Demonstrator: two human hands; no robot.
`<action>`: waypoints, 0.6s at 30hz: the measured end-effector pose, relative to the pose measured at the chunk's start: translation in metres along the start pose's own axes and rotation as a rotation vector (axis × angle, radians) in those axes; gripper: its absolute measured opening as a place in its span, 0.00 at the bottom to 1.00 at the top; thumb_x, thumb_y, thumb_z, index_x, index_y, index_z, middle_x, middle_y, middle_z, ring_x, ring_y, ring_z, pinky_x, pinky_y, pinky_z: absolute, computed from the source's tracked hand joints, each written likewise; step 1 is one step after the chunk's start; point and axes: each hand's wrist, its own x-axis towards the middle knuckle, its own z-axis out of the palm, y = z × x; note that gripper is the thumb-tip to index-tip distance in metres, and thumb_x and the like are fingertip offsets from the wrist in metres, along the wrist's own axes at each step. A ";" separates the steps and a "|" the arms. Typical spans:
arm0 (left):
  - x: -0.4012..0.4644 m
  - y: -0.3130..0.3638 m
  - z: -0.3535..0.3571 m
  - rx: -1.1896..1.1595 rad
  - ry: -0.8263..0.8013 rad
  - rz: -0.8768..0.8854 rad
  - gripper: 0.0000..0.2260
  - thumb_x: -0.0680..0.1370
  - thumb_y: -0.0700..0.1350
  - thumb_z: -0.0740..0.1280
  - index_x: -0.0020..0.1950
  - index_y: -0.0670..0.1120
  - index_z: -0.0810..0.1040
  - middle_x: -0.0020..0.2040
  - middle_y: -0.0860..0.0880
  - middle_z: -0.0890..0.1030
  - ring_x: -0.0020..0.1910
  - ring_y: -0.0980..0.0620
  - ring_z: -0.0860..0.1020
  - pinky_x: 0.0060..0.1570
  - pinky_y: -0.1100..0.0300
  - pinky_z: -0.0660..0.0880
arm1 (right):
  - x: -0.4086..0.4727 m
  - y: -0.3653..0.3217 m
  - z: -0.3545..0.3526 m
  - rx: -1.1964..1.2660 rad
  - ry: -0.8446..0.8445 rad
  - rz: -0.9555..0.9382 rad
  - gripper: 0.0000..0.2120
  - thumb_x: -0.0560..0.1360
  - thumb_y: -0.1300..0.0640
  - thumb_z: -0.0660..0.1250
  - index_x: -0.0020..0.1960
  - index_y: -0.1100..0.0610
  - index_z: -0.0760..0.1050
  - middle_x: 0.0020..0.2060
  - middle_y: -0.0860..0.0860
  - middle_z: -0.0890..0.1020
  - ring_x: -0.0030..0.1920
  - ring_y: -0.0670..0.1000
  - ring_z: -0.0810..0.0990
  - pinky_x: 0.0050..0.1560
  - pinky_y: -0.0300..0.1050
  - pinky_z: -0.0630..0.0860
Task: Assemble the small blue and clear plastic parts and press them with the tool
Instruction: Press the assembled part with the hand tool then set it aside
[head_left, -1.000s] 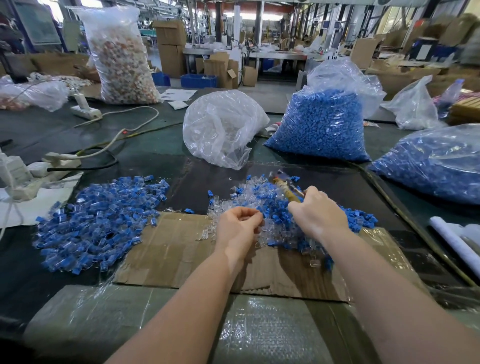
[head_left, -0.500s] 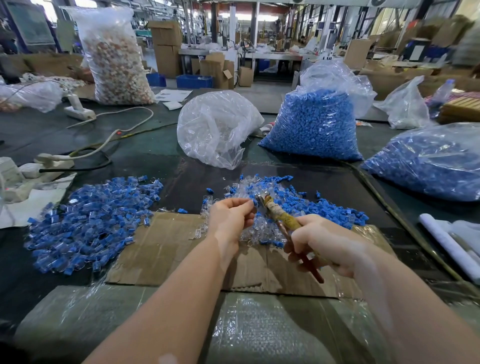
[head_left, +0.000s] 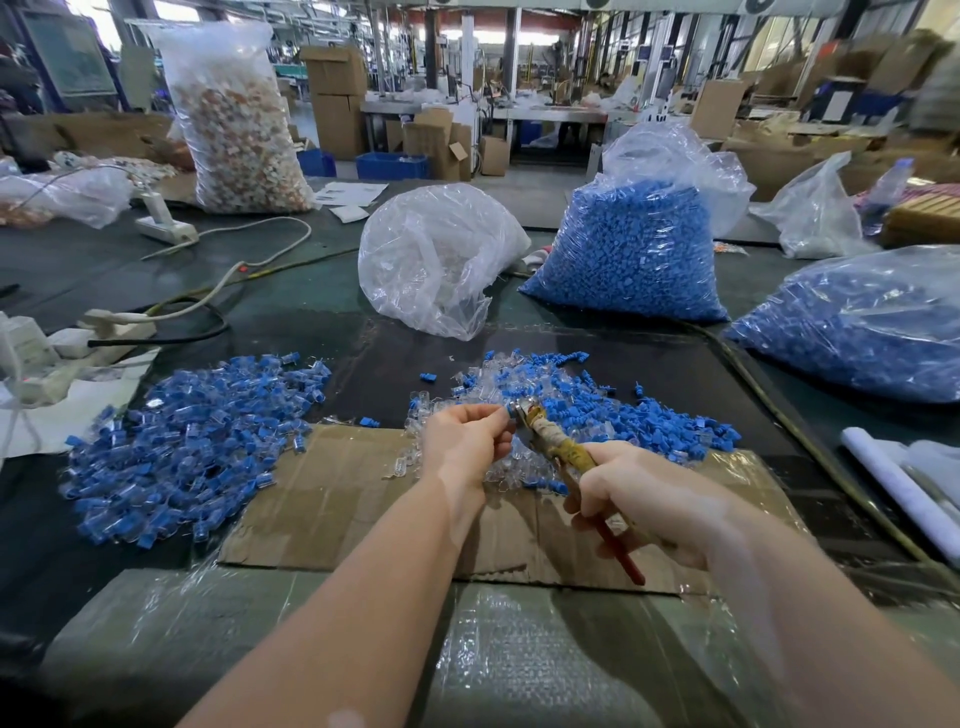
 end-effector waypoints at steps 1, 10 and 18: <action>0.000 0.000 0.000 -0.009 -0.002 -0.007 0.05 0.75 0.34 0.67 0.40 0.41 0.77 0.30 0.47 0.78 0.22 0.61 0.74 0.24 0.69 0.72 | 0.000 0.001 0.000 -0.005 -0.005 -0.002 0.09 0.69 0.69 0.58 0.45 0.57 0.68 0.42 0.58 0.73 0.43 0.56 0.74 0.44 0.52 0.72; -0.003 -0.002 0.001 0.026 0.003 0.000 0.07 0.76 0.33 0.65 0.40 0.42 0.76 0.33 0.47 0.78 0.25 0.59 0.74 0.25 0.70 0.72 | -0.001 0.004 0.002 -0.063 0.017 -0.020 0.08 0.69 0.69 0.58 0.44 0.58 0.68 0.39 0.58 0.73 0.39 0.54 0.72 0.38 0.48 0.71; -0.004 -0.005 0.002 0.074 0.015 0.018 0.06 0.76 0.35 0.66 0.41 0.43 0.76 0.35 0.48 0.78 0.28 0.59 0.73 0.24 0.71 0.70 | 0.003 0.008 0.004 -0.122 0.060 -0.037 0.05 0.72 0.67 0.59 0.42 0.58 0.68 0.35 0.55 0.71 0.35 0.53 0.70 0.33 0.45 0.68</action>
